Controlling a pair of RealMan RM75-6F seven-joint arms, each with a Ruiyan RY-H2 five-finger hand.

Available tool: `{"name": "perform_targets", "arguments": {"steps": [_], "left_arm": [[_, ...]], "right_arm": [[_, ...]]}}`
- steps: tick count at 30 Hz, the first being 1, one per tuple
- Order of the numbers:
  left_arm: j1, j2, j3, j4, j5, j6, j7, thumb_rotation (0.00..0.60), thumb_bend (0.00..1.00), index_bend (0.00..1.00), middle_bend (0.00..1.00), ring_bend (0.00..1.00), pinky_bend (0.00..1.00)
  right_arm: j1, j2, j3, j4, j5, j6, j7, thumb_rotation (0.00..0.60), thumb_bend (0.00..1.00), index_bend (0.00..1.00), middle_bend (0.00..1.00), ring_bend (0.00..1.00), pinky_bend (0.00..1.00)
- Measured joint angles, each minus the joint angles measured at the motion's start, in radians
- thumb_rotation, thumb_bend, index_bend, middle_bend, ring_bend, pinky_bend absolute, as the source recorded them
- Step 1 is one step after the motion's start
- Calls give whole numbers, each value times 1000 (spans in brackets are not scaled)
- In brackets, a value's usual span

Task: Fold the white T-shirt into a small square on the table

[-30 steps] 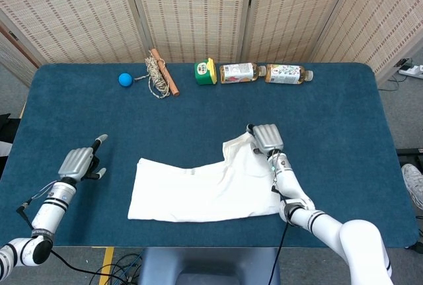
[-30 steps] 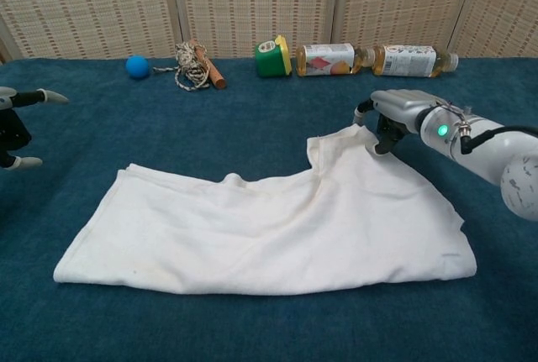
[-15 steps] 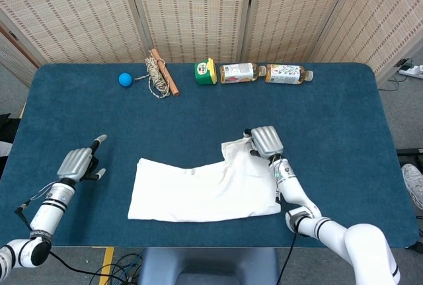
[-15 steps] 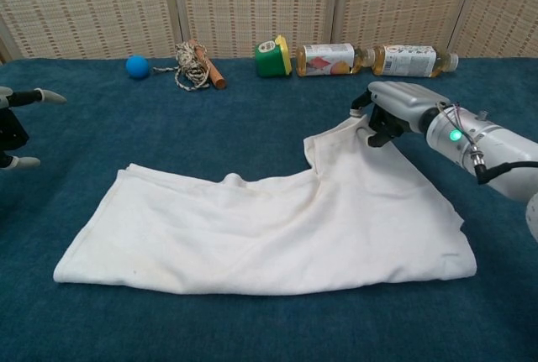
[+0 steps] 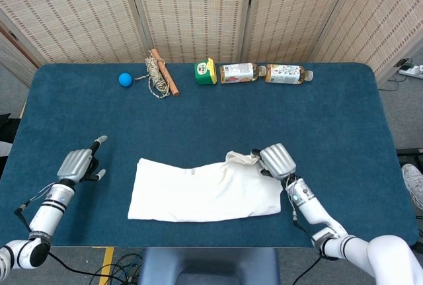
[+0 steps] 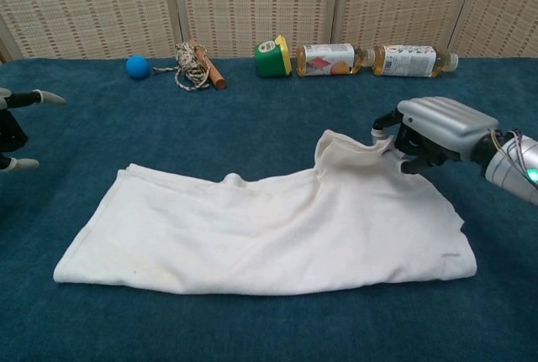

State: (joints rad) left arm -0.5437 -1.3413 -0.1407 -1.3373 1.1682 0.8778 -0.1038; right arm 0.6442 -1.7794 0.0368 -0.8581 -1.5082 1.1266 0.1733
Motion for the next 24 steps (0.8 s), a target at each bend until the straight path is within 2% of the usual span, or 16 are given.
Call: {"name": "perform_targets", "arguments": {"steps": [7, 15, 19, 24], "left_arm": [[-3, -5, 0, -1, 3, -3, -1, 600, 361, 0, 925, 847, 1000], [-7, -10, 3, 5, 0, -14, 2, 600, 361, 0, 925, 847, 1000], [-8, -10, 3, 7, -3, -17, 5, 600, 361, 0, 925, 847, 1000], [-11, -10, 2, 5, -3, -19, 7, 600, 361, 0, 926, 847, 1000]], "right_arm": [[-45, 34, -52, -45, -48, 36, -7, 600, 573, 616, 980, 1000, 1000], [-70, 55, -72, -61, -65, 38, -31, 600, 552, 601, 980, 1000, 1000], [-79, 69, -84, -85, -75, 38, -41, 600, 514, 526, 978, 1000, 1000], [-87, 95, -95, -125, -78, 21, -70, 600, 476, 315, 971, 1000, 1000]]}}
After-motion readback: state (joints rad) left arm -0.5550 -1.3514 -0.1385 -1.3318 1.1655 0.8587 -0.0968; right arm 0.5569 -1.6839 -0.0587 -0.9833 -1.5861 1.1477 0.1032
